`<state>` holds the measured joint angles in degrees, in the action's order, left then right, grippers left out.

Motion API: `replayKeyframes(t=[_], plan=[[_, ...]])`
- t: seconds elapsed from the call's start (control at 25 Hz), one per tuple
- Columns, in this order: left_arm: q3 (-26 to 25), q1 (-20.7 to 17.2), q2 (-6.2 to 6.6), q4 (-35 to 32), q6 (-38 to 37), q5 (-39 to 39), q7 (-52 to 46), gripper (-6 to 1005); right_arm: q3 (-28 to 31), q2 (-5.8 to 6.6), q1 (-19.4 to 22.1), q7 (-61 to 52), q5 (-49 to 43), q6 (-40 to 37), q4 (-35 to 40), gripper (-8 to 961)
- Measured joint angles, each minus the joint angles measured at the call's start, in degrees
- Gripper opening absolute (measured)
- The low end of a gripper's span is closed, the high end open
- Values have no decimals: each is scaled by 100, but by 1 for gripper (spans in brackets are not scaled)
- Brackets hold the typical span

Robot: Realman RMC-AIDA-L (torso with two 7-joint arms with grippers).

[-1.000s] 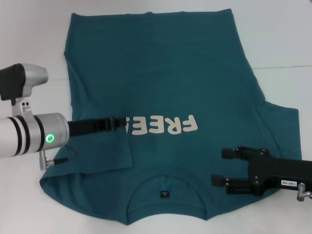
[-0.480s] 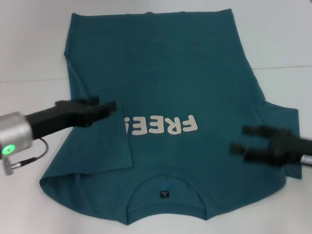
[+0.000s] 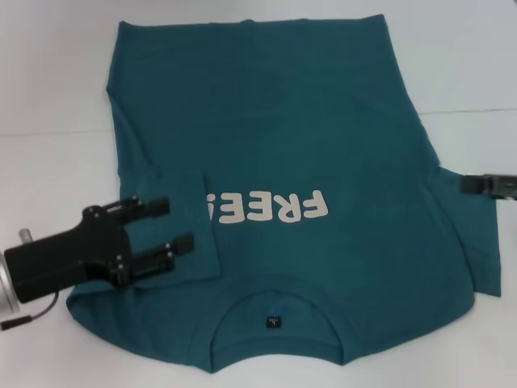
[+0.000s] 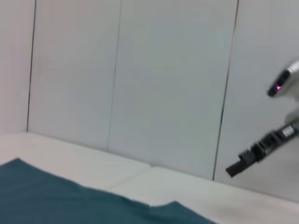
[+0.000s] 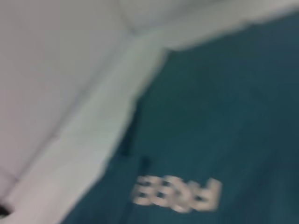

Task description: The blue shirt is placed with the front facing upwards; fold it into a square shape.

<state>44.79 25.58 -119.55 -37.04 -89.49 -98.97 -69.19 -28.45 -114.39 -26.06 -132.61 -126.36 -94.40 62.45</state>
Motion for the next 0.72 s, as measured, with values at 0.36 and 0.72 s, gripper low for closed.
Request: replayKeyframes(t=[0.36,0.72], plan=[[25,78,-31,44,324,-371,-3,714,700,365,-322,-1589,-1339,-214,173,942],[31,157,-61,68,446,-620,-87,715,762,386,-51,-1758,-1571,-290,-66,942]])
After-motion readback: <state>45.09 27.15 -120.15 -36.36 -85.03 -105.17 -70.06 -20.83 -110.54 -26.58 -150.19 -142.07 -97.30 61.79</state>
